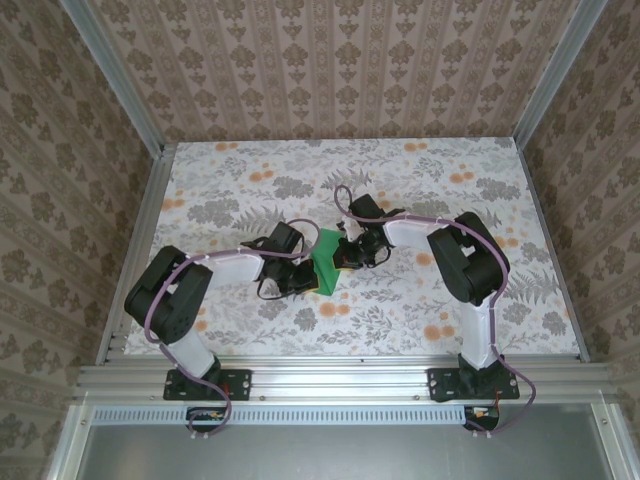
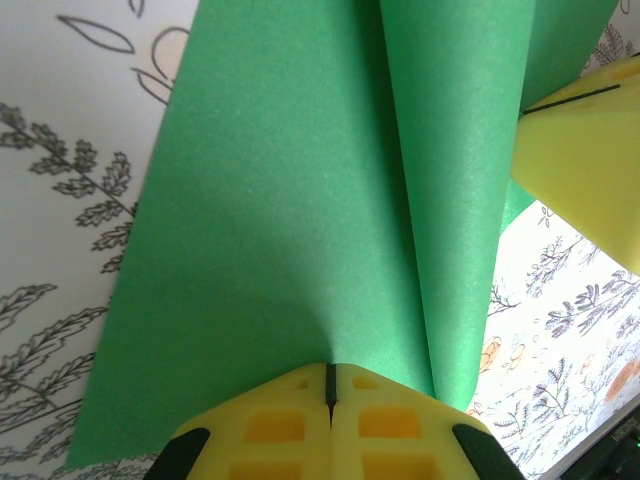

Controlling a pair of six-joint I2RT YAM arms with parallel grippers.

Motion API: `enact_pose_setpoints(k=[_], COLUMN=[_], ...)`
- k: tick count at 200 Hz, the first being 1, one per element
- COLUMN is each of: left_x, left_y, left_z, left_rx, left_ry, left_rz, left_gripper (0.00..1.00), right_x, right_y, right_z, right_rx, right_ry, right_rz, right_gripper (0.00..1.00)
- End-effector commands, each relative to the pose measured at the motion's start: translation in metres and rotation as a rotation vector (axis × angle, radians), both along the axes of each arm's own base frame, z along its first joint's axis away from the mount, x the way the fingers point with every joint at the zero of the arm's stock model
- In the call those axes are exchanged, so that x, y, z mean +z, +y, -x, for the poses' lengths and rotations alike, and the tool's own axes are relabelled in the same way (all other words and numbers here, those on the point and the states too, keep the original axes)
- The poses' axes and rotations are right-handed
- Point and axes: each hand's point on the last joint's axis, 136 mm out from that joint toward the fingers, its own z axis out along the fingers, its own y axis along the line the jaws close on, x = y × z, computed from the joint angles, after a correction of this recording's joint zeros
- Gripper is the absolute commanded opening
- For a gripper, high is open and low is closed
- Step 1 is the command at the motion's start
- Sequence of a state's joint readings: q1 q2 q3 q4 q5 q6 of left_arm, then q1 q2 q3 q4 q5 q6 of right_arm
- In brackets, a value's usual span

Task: Fold a paper plane with a square sheet of paper (pick it up from the middle)
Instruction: Fold the triangle a second time at the center of the table.

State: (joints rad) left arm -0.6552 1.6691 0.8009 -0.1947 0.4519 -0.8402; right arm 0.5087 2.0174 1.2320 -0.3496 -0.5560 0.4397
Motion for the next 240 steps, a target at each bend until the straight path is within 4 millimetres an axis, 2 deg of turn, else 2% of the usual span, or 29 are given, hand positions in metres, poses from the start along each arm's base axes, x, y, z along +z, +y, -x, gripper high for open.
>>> enact_pose_setpoints(k=[1,20,41,106,175,240], left_x=[0.023,0.047,0.056,0.033,0.009,0.001], left_y=[-0.01,-0.024,-0.033,-0.045,-0.041,-0.044], left_z=[-0.002,-0.009,-0.011,-0.005,0.002,0.005], left_rx=[-0.023,-0.023,-0.019,-0.033,-0.035,-0.041], left_ry=[-0.047,-0.102,-0.115,-0.05,-0.007,0.01], left_rz=[0.067,0.177,0.24,0.24,0.186,0.185], left_gripper=[0.01,0.03,0.03,0.03,0.02,0.02], right_x=[-0.016,-0.02,-0.024,-0.024,-0.024,-0.025], right_y=[-0.01,-0.013,-0.015,-0.014,-0.014,-0.014], right_z=[0.005,0.007,0.008,0.009,0.009,0.011], right_rx=[0.011,0.011,0.011,0.007,0.003,0.007], right_ry=[0.026,0.034,0.038,0.045,0.05,0.052], right_rz=[0.082,0.098,0.11,0.105,0.102,0.106], right_gripper=[0.08,0.08,0.08,0.08,0.09,0.09])
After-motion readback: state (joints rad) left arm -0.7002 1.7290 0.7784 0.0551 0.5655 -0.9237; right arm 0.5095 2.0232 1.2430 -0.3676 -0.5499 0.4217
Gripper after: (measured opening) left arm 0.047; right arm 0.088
